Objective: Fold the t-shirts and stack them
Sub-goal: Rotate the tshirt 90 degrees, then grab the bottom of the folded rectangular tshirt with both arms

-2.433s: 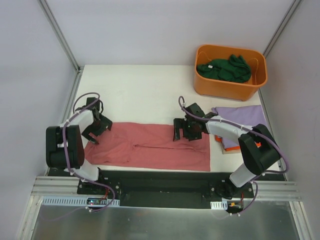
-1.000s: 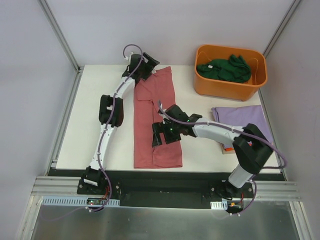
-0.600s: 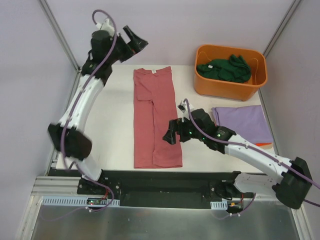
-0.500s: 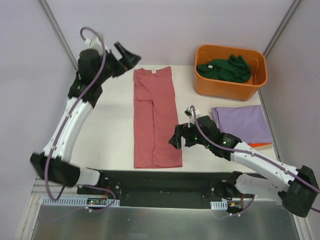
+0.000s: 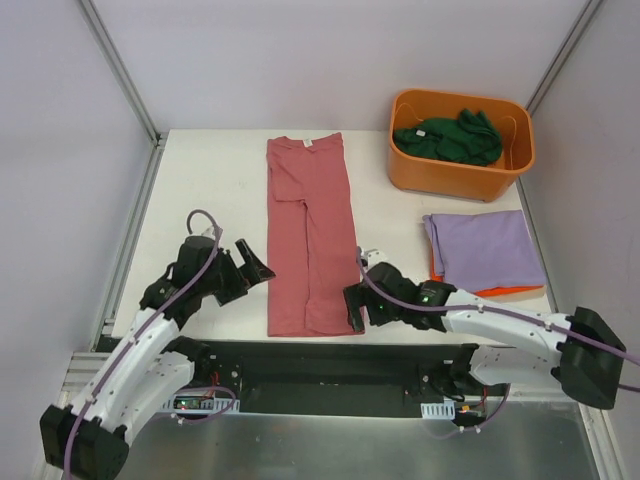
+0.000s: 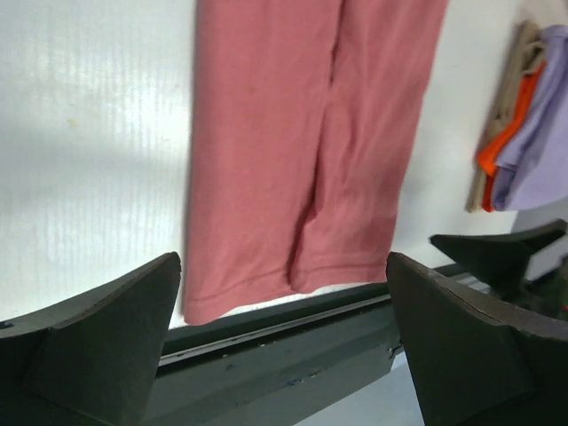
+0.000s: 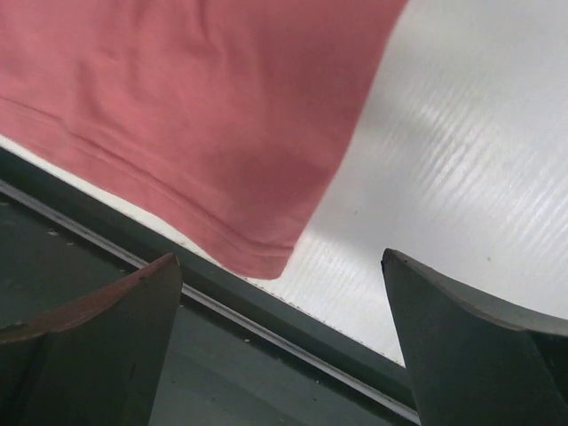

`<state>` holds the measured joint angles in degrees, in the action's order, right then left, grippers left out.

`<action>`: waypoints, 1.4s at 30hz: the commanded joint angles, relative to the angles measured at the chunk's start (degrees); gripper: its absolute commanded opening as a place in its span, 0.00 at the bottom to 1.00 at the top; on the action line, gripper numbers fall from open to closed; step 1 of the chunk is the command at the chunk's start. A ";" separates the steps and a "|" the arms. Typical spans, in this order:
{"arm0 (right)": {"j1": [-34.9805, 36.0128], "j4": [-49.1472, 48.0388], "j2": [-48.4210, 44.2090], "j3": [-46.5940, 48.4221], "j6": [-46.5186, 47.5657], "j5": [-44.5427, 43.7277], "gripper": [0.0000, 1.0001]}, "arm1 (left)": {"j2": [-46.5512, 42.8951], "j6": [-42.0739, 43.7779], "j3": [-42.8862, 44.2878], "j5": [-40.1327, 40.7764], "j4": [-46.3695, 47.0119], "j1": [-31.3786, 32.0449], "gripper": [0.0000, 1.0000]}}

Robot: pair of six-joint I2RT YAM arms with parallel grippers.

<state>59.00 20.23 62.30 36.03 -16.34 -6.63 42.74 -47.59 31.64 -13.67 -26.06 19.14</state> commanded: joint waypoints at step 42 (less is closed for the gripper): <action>6.92 5.62 11.70 -1.57 -21.63 -9.02 0.13 | 11.06 -14.02 -16.52 7.70 -1.00 16.28 0.00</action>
<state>65.63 23.44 75.85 36.27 -36.47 -15.81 54.65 -62.24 18.02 -12.99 -21.45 34.96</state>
